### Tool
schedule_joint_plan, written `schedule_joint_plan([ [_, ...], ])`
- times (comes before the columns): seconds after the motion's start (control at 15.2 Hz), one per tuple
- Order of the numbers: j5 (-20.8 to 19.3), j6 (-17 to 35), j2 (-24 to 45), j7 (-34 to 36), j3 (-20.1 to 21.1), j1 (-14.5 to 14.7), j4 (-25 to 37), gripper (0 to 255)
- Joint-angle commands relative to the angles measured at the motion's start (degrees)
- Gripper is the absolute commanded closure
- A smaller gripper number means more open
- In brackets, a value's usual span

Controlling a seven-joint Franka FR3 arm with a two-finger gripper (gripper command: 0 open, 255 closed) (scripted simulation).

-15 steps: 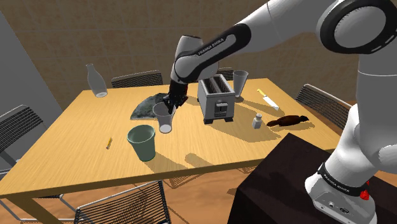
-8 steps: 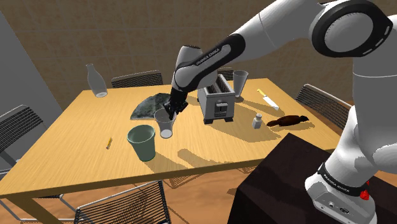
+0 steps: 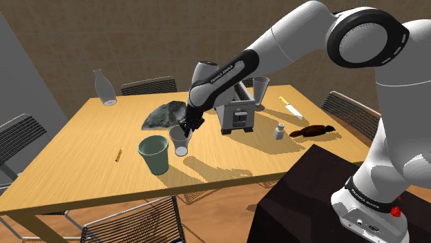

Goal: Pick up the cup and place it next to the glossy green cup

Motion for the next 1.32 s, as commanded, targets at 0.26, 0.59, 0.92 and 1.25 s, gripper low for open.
schedule_joint_plan([
  [0.26,0.5,1.8,1.6,-0.7,0.4,-0.2,-0.1,255],
  [0.59,0.5,1.8,1.6,-0.7,0.4,-0.2,-0.1,255],
  [0.92,0.5,1.8,1.6,-0.7,0.4,-0.2,-0.1,0],
  [1.25,-0.3,-2.3,-4.8,-0.1,-0.5,-0.5,-2.6,0],
])
